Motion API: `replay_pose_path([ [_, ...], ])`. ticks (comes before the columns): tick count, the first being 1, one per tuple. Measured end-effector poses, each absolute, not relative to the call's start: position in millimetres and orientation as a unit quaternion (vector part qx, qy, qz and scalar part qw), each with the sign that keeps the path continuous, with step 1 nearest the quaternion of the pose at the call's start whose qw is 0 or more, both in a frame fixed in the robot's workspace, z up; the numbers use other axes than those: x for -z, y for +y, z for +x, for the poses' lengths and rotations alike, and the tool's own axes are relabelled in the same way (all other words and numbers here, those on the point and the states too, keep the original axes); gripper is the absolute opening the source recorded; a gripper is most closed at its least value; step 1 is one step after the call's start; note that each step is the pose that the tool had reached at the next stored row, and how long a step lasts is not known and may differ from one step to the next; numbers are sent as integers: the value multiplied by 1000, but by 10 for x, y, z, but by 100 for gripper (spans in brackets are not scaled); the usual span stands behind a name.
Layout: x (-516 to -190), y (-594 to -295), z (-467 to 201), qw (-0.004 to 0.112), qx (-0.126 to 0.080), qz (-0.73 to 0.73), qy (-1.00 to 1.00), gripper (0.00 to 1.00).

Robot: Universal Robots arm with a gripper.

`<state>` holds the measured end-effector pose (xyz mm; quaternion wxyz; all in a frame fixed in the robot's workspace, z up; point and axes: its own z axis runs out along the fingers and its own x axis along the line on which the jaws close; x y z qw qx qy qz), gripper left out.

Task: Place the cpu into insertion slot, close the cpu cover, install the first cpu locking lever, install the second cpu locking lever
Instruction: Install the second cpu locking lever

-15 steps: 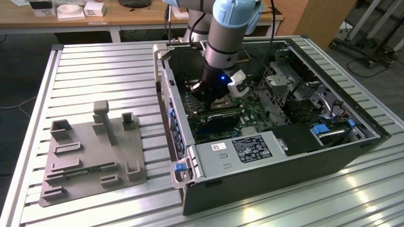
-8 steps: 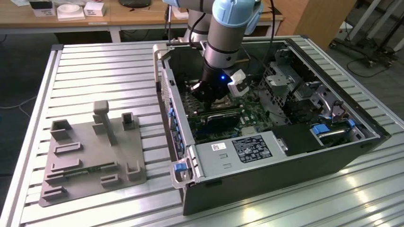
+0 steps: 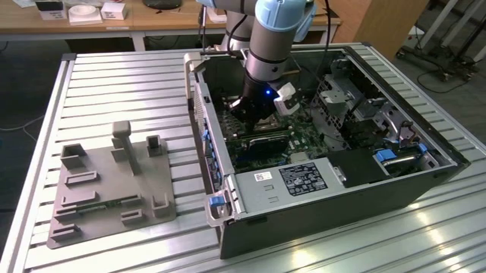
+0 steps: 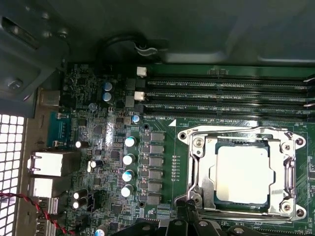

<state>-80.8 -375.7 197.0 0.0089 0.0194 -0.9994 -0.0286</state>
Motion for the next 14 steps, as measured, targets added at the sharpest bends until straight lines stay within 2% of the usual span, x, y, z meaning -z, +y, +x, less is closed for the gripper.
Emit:
replay_pose_path([
  [14, -2011, -3735, -810, 9, 29, 19, -999, 11],
])
